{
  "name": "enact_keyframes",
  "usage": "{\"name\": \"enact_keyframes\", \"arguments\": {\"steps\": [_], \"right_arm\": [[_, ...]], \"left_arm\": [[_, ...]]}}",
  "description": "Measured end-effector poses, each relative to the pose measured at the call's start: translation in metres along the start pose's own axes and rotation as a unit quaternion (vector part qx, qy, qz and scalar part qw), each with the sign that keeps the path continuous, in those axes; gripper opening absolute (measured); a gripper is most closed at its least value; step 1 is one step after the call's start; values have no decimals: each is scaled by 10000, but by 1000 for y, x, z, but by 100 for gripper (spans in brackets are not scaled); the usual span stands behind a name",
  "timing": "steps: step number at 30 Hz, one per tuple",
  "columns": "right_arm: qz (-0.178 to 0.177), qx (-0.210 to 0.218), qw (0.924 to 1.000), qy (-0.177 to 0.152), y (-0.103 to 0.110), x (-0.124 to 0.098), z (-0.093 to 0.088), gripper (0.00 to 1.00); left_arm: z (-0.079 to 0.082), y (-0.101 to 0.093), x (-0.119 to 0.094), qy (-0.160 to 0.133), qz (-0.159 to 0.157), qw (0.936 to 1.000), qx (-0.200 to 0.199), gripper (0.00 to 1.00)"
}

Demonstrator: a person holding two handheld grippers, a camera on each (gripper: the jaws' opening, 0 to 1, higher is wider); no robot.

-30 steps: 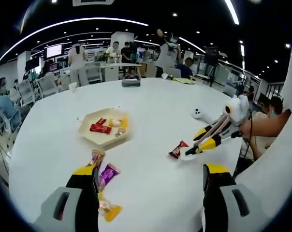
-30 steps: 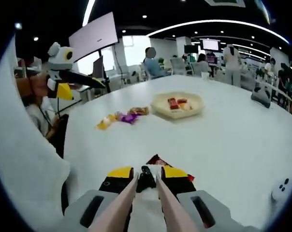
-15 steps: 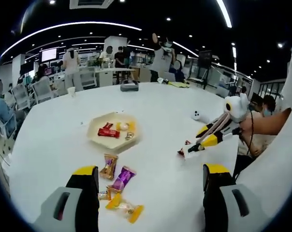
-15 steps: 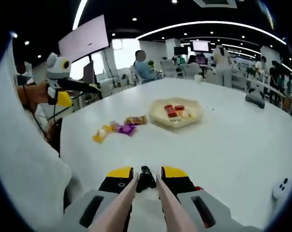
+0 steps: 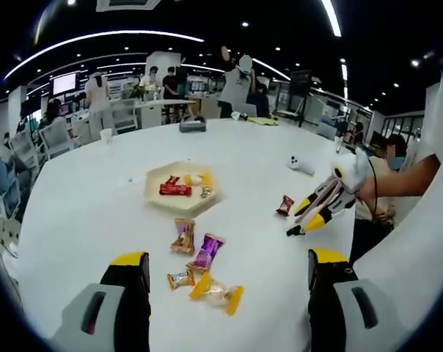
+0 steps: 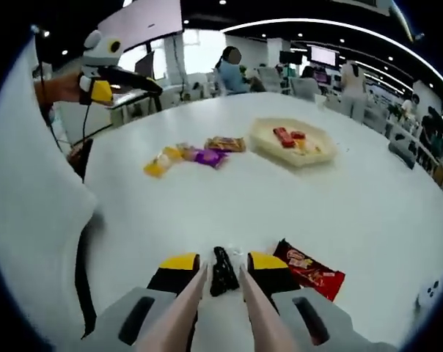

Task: Place the target food into the container with the food tongs after gripping and lifting it, then release it inside without dropping or visibly crushing the food.

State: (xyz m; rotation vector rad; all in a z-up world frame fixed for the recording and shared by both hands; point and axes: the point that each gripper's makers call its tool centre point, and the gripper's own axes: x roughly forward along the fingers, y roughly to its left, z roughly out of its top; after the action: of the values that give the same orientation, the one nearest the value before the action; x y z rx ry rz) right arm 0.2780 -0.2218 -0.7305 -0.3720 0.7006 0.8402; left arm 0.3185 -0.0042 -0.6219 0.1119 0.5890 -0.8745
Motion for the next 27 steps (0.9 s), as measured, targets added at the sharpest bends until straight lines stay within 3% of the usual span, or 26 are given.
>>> {"name": "enact_keyframes", "arguments": {"steps": [2, 5, 6, 13, 23, 26, 27], "right_arm": [[19, -448, 9980, 435, -2, 1, -6, 24], [271, -649, 9953, 660, 4, 1, -6, 23], [234, -906, 9925, 783, 2, 4, -8, 23], [489, -1072, 9850, 1263, 2, 12, -8, 19], [662, -1104, 9812, 1438, 3, 13, -8, 19], [716, -810, 9845, 1382, 4, 11, -7, 19], [458, -738, 9892, 1179, -3, 10, 0, 19]], "left_arm": [[-1, 0, 0, 4, -51, 10000, 38, 89], [3, -2, -2, -100, -142, 9998, 35, 89], [3, -2, -2, -128, -149, 9998, 23, 89], [-6, 5, -5, -184, -132, 9997, -121, 89], [-15, 12, -17, -278, -6, 9991, -326, 89], [-14, 13, -20, -303, 0, 9990, -313, 89], [-14, 14, -21, -303, 17, 9991, -298, 89]]}}
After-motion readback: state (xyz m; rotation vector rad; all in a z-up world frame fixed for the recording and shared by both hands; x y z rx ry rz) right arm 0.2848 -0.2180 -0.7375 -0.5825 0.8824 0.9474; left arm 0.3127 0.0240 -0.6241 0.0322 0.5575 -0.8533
